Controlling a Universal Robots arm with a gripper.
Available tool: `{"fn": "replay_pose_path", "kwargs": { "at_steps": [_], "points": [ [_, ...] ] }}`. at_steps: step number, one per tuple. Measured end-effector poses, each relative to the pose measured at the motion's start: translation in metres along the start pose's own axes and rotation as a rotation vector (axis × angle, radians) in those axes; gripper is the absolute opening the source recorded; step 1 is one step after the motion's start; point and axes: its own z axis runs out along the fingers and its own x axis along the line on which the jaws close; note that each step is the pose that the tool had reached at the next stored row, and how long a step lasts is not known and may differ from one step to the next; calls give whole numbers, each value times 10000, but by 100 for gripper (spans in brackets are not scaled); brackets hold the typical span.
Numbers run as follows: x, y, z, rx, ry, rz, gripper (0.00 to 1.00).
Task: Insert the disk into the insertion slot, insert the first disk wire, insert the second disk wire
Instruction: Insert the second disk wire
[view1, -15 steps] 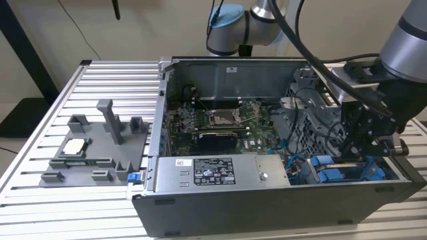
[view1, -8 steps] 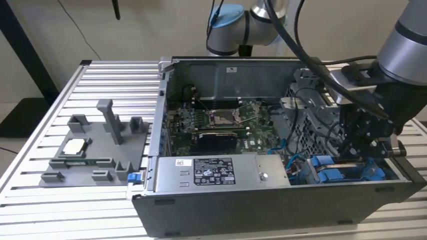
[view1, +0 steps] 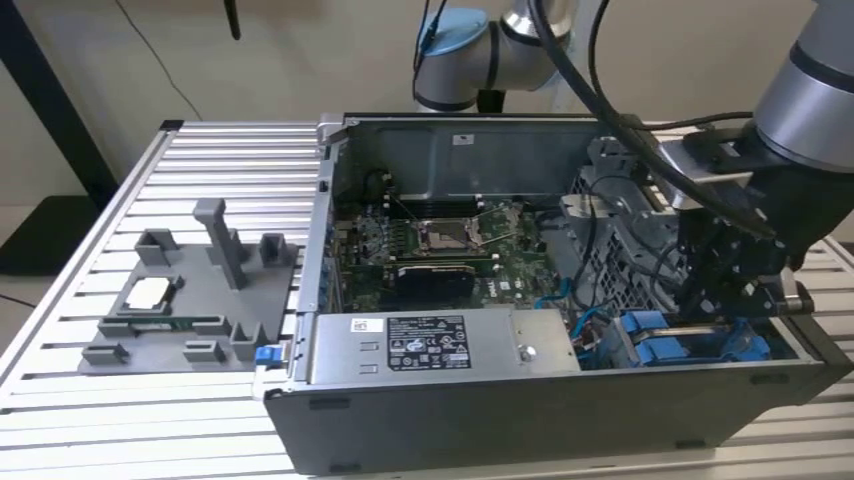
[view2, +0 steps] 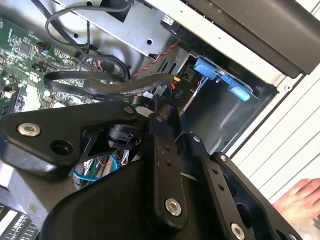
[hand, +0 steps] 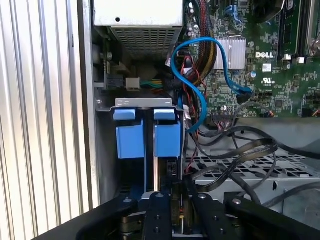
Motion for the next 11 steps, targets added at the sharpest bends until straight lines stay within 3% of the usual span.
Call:
{"fn": "replay_pose_path", "kwargs": {
  "at_steps": [2, 5, 11],
  "points": [
    [-1, -8, -8, -18, -1, 1, 24],
    [-3, -39, -27, -117, 9, 5, 24],
    [-8, -58, -164, -272, 17, 13, 24]
  ]
}}
